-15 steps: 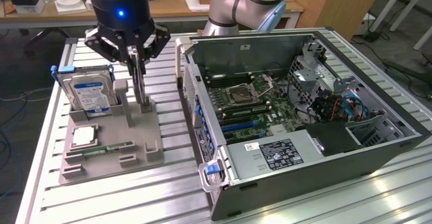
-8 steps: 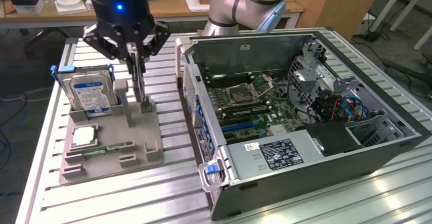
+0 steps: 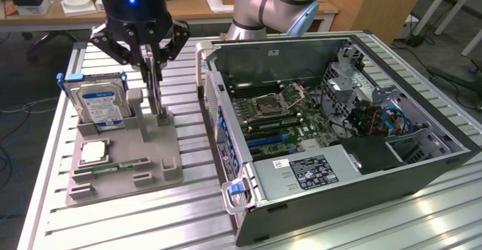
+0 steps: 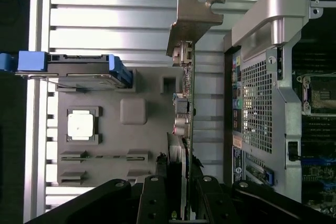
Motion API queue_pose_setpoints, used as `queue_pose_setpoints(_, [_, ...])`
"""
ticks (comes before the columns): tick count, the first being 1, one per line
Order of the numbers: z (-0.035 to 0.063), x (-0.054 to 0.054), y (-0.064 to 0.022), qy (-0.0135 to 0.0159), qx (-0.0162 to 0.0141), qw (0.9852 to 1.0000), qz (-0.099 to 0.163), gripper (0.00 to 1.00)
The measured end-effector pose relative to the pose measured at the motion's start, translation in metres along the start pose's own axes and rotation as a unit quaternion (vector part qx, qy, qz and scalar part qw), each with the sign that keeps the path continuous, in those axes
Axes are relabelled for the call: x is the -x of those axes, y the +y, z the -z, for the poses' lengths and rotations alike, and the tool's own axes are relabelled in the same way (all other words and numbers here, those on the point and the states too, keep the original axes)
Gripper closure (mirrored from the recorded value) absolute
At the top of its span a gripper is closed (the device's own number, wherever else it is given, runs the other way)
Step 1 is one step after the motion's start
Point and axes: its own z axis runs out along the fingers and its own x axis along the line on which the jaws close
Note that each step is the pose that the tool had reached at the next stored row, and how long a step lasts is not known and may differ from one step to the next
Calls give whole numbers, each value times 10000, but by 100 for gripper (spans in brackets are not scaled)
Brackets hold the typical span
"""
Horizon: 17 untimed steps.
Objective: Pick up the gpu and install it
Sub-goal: 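Pick up the gpu and move the gpu toward the slot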
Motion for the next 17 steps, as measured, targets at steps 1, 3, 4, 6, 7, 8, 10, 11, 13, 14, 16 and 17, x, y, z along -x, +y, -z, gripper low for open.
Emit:
queue_pose_setpoints(1, [9,1,0,0,-21,10000,1,73])
queue_pose_setpoints(3, [31,1,3,-1,-67,10000,2,73])
queue_pose_setpoints(4, [39,1,4,-1,-87,10000,3,73])
queue_pose_setpoints(6, [61,2,5,-1,-124,9999,4,73])
queue_pose_setpoints(7, [71,1,7,0,-143,9999,3,73])
queue_pose_setpoints(8, [80,2,7,-1,-157,9999,4,73])
queue_pose_setpoints(10, [109,3,10,0,-173,9998,5,73])
queue_pose_setpoints(11, [122,3,11,0,-177,9998,5,73])
queue_pose_setpoints(13, [155,3,15,-1,-177,9998,4,73])
queue_pose_setpoints(14, [175,4,17,-1,-178,9998,4,73])
queue_pose_setpoints(16, [210,4,20,-1,-177,9998,4,73])
queue_pose_setpoints(17, [235,5,22,-1,-177,9998,4,73])
